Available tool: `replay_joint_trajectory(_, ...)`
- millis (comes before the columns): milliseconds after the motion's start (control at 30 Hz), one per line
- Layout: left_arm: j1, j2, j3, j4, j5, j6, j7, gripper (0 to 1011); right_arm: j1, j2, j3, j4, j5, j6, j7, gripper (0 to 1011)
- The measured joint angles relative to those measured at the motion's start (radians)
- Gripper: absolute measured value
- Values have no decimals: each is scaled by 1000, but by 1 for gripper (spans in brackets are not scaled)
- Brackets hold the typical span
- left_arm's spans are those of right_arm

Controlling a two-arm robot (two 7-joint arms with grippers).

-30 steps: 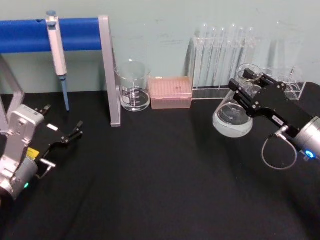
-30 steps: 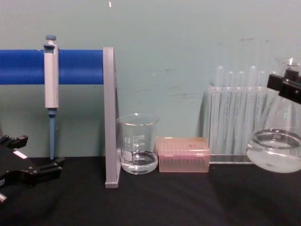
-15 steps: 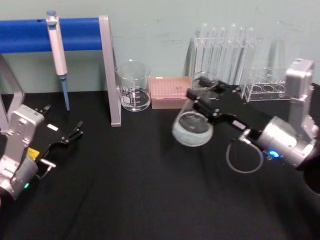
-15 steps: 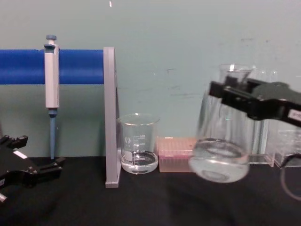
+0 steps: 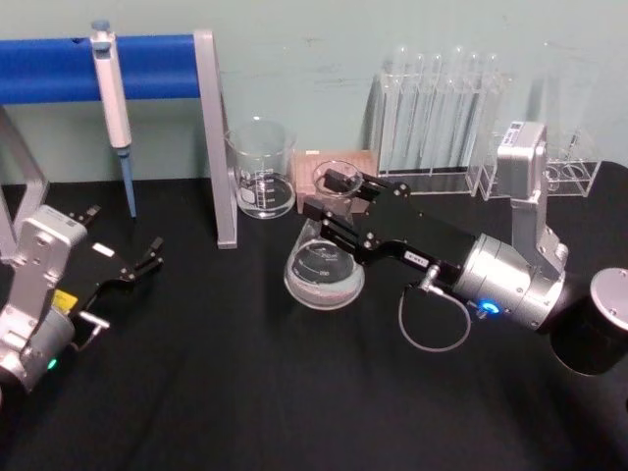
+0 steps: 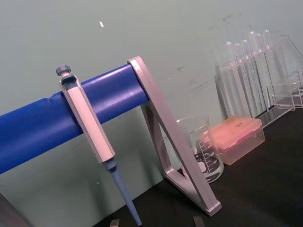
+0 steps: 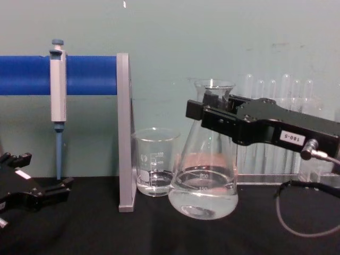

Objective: Grasp the erlenmeyer flask with one hand, shake it three times, then place it back.

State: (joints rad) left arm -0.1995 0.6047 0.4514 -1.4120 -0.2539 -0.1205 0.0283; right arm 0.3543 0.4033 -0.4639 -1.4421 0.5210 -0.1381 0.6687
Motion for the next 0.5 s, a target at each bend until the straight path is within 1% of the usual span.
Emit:
replay_joint_trajectory(300,0,0,0,0,0,0,0,1001,13,5,-20,12,5,-5,5,458)
replay_joint_trajectory(500,0,0,0,0,0,0,0,1001,19,7,-35,33,8,-11,16,459)
